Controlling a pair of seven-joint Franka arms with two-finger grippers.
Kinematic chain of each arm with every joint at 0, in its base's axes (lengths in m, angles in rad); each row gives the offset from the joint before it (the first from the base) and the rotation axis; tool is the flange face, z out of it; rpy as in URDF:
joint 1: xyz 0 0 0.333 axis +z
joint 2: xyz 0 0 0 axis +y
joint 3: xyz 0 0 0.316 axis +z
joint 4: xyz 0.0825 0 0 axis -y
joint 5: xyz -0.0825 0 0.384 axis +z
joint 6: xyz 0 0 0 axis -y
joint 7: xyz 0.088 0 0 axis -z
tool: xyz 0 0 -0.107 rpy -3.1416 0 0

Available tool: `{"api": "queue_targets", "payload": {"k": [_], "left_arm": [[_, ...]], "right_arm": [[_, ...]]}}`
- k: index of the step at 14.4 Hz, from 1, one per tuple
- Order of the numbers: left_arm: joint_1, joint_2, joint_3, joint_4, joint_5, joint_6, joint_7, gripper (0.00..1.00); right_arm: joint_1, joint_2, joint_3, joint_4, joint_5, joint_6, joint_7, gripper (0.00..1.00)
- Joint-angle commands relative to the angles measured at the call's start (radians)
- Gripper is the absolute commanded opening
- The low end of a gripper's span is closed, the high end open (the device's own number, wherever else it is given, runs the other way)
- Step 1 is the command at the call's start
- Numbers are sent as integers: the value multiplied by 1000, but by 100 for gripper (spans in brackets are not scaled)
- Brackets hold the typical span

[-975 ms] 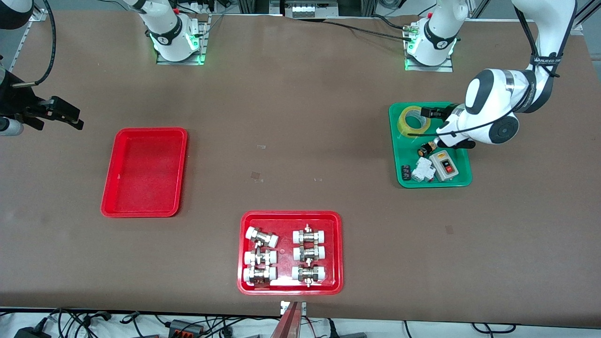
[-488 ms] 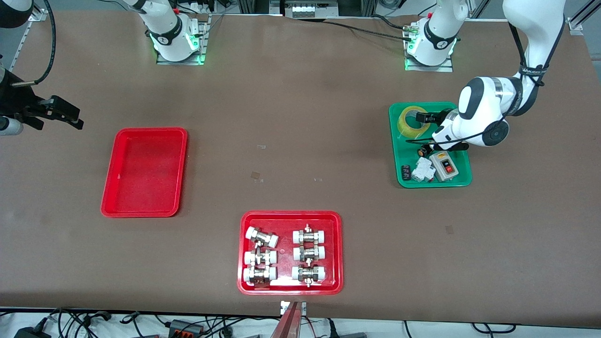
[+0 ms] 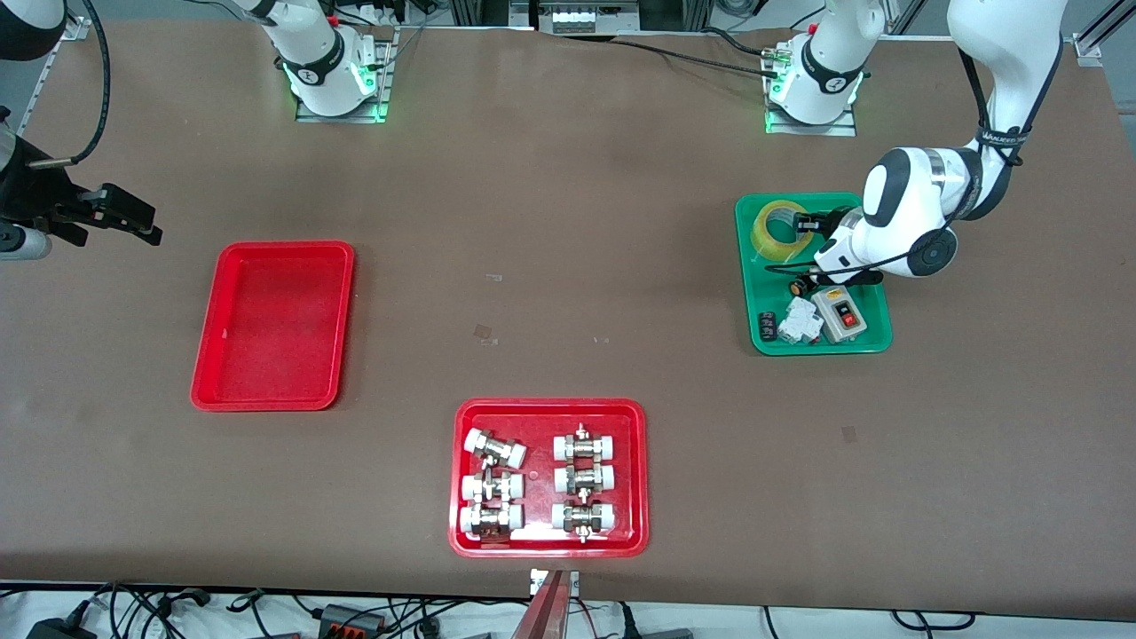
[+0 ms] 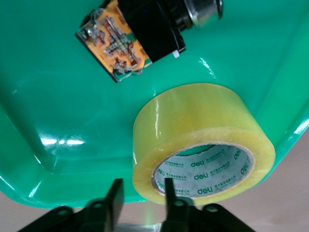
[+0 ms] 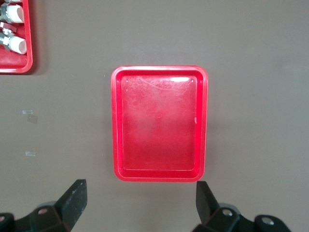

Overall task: Left arm passes tape to right arm into tray
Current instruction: 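Lift the tape with the left gripper while the right gripper approaches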

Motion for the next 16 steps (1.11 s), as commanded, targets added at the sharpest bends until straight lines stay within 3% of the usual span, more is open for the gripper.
{"api": "queue_targets", "payload": {"k": [1,5,8,13,16], "left_arm": [[5,-3,-5,-10,-32,16,10,23],[5,4,-5,-8,-38,16,12,7],[3,-11,-10,33,-38,-38,13,5],[-1,-10,-8,300,-35,-347,6,2],[-15,-11,-28,372,-77,-408,-13,1]], "right_arm": [[-1,16,6,7,13,-12,-10,100],[15,22,6,6,18,-34,1,100],[34,39,8,7,20,-50,-14,100],[97,69,35,9,53,-90,-8,100],[95,85,34,18,188,-97,-14,100]]}}
